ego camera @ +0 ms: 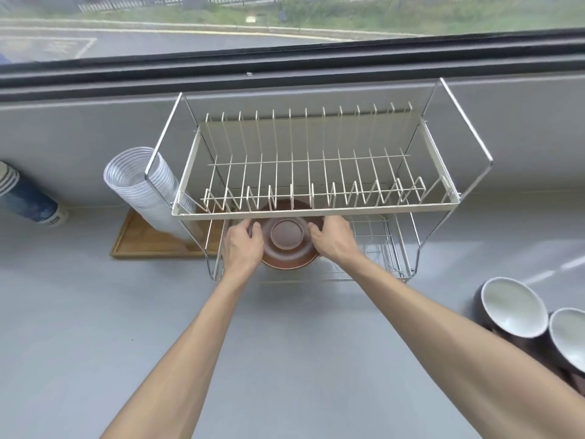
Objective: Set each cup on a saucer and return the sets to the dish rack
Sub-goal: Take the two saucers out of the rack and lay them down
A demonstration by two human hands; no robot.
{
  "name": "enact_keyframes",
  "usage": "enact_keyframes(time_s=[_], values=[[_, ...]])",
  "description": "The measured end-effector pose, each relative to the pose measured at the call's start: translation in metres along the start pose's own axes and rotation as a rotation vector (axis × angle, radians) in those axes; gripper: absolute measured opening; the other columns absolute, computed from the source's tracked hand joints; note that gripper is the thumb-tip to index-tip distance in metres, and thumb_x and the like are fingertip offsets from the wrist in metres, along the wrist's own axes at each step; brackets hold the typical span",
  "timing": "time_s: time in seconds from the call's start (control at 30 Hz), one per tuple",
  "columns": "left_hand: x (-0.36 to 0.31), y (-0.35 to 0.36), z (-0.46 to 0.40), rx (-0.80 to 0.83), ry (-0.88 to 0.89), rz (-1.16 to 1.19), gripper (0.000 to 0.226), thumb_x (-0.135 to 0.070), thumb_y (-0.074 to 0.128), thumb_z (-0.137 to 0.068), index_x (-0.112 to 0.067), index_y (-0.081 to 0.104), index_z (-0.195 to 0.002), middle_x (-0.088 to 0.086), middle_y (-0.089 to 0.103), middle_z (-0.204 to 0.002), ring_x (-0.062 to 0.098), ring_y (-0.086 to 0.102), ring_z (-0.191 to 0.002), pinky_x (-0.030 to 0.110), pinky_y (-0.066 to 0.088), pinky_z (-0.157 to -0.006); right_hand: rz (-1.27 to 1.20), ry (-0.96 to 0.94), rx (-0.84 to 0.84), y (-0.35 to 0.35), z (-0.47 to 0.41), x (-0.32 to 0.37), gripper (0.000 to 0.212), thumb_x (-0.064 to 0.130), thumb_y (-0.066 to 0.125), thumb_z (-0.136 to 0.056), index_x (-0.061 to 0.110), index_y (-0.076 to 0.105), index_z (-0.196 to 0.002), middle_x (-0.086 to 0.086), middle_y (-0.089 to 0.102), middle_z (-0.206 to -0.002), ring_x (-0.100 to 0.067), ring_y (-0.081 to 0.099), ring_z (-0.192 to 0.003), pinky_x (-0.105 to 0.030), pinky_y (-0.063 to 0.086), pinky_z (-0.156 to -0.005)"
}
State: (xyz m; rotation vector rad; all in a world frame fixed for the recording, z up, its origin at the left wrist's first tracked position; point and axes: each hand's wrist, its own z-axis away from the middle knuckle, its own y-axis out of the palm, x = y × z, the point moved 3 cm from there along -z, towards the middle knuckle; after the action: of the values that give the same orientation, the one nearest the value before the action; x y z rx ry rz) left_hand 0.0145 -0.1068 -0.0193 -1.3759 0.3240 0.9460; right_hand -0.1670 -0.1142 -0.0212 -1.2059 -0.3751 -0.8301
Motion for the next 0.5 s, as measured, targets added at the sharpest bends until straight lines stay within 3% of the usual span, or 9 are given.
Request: enact_keyframes(time_s=[0.07, 0.13, 0.23, 0.33, 0.5], values=[[-0.002, -0.003, 0.014, 0.004, 0.023, -0.002, 0.040, -0.024, 0.047, -0.102, -0.009, 0.061, -0.137, 0.020, 0.070, -0.125, 0.036, 0.059, -0.122, 0.036, 0.044, -0.096, -0.019, -0.019, -0.014, -0.002, 0.009, -0.005, 0.032, 0.029, 0.050, -0.096, 0.003, 0.059, -0.113, -0.020, 0.063, -0.121, -0.037, 0.059, -0.113, -0.040, 0.047, -0.095], [-0.003, -0.005, 0.028, 0.022, 0.027, -0.003, 0.042, -0.026, 0.047, -0.102, -0.013, 0.059, -0.140, 0.016, 0.068, -0.130, 0.035, 0.058, -0.124, 0.037, 0.044, -0.099, -0.024, -0.038, -0.027, -0.008, 0.021, -0.009, 0.044, 0.028, 0.051, -0.095, 0.006, 0.054, -0.133, -0.018, 0.063, -0.128, -0.036, 0.059, -0.119, -0.043, 0.047, -0.101], [0.002, -0.005, 0.047, 0.079, 0.024, 0.059, 0.051, -0.038, 0.048, -0.093, -0.018, 0.061, -0.138, 0.009, 0.071, -0.126, 0.033, 0.066, -0.114, 0.043, 0.053, -0.097, -0.026, -0.027, -0.043, -0.015, 0.042, -0.020, 0.042, 0.027, 0.051, -0.094, 0.011, 0.054, -0.133, -0.015, 0.064, -0.127, -0.036, 0.060, -0.116, -0.043, 0.049, -0.098], [0.017, 0.003, 0.058, 0.095, 0.031, 0.125, 0.067, -0.050, 0.044, -0.080, -0.020, 0.059, -0.138, 0.008, 0.071, -0.120, 0.035, 0.072, -0.102, 0.053, 0.059, -0.088, -0.054, -0.009, -0.063, -0.020, 0.059, -0.037, 0.041, 0.029, 0.050, -0.090, 0.015, 0.056, -0.129, -0.011, 0.068, -0.120, -0.037, 0.069, -0.098, -0.048, 0.056, -0.087], [0.010, 0.010, 0.105, 0.151, 0.075, 0.081, 0.052, -0.046, 0.045, -0.087, -0.020, 0.063, -0.129, 0.009, 0.071, -0.114, 0.038, 0.072, -0.097, 0.052, 0.058, -0.088, -0.081, 0.035, -0.092, -0.026, 0.095, -0.070, 0.040, 0.029, 0.049, -0.089, 0.017, 0.057, -0.126, -0.008, 0.070, -0.116, -0.036, 0.071, -0.094, -0.046, 0.056, -0.088]])
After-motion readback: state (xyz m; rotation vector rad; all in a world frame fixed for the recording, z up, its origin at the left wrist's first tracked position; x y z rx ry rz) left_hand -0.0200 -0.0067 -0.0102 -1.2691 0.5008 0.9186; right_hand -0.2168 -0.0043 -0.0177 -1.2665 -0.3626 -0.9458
